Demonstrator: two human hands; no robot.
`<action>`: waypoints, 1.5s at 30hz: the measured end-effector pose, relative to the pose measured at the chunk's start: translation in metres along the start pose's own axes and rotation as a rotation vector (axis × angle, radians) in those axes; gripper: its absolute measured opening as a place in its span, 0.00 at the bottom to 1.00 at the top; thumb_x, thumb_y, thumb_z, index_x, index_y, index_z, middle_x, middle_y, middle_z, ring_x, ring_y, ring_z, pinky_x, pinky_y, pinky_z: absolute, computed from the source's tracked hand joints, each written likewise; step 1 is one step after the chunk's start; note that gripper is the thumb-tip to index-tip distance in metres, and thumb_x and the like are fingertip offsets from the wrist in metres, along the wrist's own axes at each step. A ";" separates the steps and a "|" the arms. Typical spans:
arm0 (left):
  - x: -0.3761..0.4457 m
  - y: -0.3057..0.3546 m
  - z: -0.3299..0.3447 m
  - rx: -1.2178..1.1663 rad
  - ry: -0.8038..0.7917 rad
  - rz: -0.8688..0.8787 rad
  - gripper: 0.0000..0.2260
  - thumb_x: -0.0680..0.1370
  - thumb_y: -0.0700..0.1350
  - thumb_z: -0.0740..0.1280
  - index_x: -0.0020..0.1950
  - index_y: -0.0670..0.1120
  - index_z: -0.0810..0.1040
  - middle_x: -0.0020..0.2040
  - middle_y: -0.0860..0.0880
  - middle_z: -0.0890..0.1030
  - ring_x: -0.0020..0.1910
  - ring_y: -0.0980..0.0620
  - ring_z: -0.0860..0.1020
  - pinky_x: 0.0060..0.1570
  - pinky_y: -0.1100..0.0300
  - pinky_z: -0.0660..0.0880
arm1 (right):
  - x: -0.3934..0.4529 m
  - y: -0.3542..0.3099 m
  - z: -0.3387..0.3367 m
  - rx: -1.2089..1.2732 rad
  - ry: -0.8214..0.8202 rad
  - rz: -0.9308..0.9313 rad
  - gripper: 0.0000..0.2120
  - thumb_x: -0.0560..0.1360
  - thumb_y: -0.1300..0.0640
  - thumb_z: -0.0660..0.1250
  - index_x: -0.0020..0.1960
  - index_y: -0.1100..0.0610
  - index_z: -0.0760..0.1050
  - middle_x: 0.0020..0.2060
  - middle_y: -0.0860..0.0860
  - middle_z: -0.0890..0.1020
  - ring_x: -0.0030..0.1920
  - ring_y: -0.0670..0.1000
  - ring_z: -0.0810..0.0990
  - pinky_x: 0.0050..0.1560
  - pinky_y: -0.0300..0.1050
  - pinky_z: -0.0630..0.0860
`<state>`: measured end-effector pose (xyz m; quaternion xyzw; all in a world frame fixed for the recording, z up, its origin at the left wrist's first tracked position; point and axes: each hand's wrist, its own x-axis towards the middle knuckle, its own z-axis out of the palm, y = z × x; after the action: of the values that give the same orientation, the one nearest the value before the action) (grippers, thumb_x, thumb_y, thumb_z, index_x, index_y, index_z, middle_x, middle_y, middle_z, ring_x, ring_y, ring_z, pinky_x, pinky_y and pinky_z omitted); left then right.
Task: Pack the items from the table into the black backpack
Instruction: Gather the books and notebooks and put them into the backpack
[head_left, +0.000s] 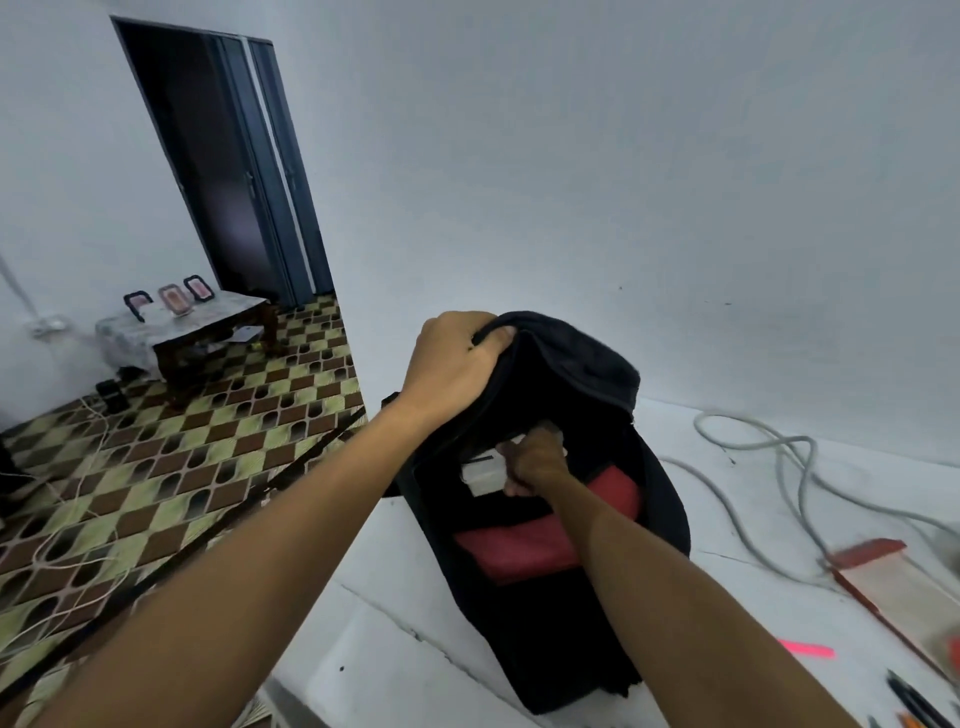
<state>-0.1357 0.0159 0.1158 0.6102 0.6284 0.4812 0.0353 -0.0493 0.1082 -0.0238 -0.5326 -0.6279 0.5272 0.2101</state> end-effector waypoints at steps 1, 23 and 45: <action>-0.004 -0.003 0.001 0.012 -0.015 0.003 0.14 0.78 0.47 0.64 0.37 0.39 0.79 0.31 0.48 0.79 0.33 0.49 0.76 0.36 0.51 0.71 | -0.001 0.003 -0.001 -0.131 0.005 -0.043 0.06 0.77 0.57 0.64 0.45 0.59 0.71 0.35 0.52 0.75 0.30 0.48 0.77 0.31 0.41 0.79; -0.031 0.106 0.192 0.167 -1.149 0.095 0.24 0.70 0.56 0.73 0.63 0.65 0.67 0.62 0.56 0.74 0.60 0.56 0.73 0.63 0.57 0.71 | -0.207 0.137 -0.277 -0.207 0.130 -0.098 0.06 0.73 0.64 0.65 0.43 0.56 0.78 0.36 0.56 0.83 0.32 0.53 0.81 0.33 0.46 0.78; -0.121 0.231 0.467 -0.036 -0.910 0.703 0.29 0.76 0.65 0.48 0.72 0.54 0.69 0.76 0.53 0.64 0.77 0.52 0.53 0.73 0.50 0.34 | -0.264 0.274 -0.447 -0.325 0.628 -0.055 0.13 0.72 0.61 0.64 0.53 0.55 0.82 0.48 0.47 0.84 0.40 0.41 0.79 0.52 0.45 0.78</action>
<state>0.3591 0.1338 -0.0497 0.9273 0.3012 0.1635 0.1503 0.5334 0.0353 -0.0285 -0.6782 -0.6224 0.2250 0.3194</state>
